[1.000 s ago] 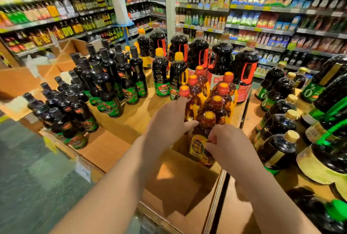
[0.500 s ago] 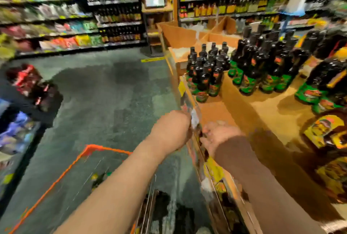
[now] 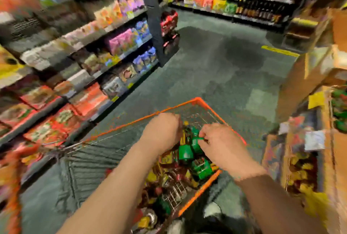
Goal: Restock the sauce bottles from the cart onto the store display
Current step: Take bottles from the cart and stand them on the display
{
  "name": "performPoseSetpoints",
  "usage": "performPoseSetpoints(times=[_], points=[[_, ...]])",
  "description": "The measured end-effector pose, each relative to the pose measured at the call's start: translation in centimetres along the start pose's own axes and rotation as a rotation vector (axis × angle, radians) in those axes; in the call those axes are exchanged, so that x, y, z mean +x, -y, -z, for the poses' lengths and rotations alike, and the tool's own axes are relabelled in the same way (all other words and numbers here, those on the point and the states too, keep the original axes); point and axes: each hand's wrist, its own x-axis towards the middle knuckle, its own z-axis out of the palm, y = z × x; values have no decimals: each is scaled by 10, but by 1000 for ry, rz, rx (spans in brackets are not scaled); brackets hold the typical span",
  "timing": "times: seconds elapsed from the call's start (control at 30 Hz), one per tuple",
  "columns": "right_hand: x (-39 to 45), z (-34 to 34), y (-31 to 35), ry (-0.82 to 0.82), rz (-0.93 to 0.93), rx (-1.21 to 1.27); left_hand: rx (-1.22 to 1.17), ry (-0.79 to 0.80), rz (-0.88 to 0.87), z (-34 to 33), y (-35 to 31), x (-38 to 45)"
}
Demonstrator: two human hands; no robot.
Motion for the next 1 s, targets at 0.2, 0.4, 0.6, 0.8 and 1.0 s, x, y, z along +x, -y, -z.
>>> performPoseSetpoints(times=[0.2, 0.4, 0.6, 0.8, 1.0], points=[[44, -58, 35, 187, 145, -20, -81, -9, 301, -32, 78, -31], [83, -149, 47, 409, 229, -43, -84, 19, 503, -93, 106, -48], [103, -248, 32, 531, 329, -19, -146, 154, 549, -178, 114, -35], [117, -328, 20, 690, 451, -95, -226, 354, 611, -265, 111, -25], [121, -387, 20, 884, 476, -188, -358, 489, 734, -333, 112, -27]])
